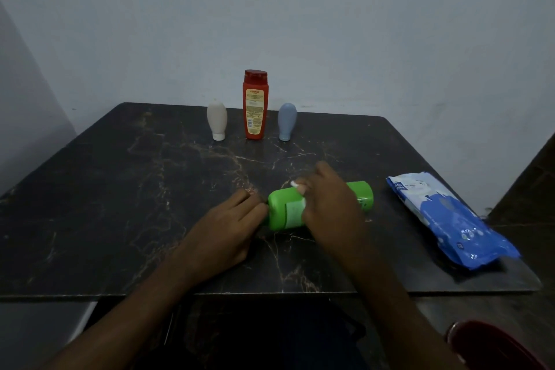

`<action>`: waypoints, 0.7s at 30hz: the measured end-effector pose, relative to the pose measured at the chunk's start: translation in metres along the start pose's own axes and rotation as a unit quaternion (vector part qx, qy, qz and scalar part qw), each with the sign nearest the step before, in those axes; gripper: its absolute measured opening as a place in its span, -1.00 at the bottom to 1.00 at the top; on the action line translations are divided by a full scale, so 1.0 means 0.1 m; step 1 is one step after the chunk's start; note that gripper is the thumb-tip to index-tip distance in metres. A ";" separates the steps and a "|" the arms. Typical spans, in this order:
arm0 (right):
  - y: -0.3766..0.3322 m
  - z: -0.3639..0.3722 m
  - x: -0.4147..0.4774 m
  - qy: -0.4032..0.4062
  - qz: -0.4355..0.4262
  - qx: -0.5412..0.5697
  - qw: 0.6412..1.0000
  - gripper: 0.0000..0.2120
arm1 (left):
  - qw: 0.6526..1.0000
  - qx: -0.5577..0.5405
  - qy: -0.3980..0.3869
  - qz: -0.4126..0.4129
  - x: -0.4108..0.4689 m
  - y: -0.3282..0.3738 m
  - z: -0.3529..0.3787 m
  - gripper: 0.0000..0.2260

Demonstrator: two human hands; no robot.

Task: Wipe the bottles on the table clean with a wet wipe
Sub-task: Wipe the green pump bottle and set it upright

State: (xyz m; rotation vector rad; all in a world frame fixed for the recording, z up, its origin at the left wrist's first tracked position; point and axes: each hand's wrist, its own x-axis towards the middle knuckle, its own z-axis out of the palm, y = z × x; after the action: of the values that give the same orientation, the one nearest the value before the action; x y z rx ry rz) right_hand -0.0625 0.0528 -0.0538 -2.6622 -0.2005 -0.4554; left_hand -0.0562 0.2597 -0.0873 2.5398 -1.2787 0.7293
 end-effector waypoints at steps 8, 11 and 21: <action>-0.40 0.06 -0.10 -0.017 -0.094 -0.028 0.995 -0.64 | 1.000 0.007 -0.019 -0.012 -0.01 0.01 -0.03 -0.48; -0.20 0.03 -0.07 -0.006 -0.089 -0.054 0.995 -0.58 | 1.000 -0.005 -0.005 -0.005 -0.01 0.00 -0.01 -0.55; 0.74 -0.16 0.03 0.056 0.062 -0.075 0.994 -0.81 | 1.000 -0.011 0.017 -0.009 -0.02 -0.03 0.05 -0.68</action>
State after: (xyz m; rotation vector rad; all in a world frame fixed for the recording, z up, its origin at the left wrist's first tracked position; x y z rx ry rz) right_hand -0.0485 -0.0199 -0.0678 -2.7654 0.0343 -0.5984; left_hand -0.0532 0.2608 -0.0924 2.5066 -1.2449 0.7476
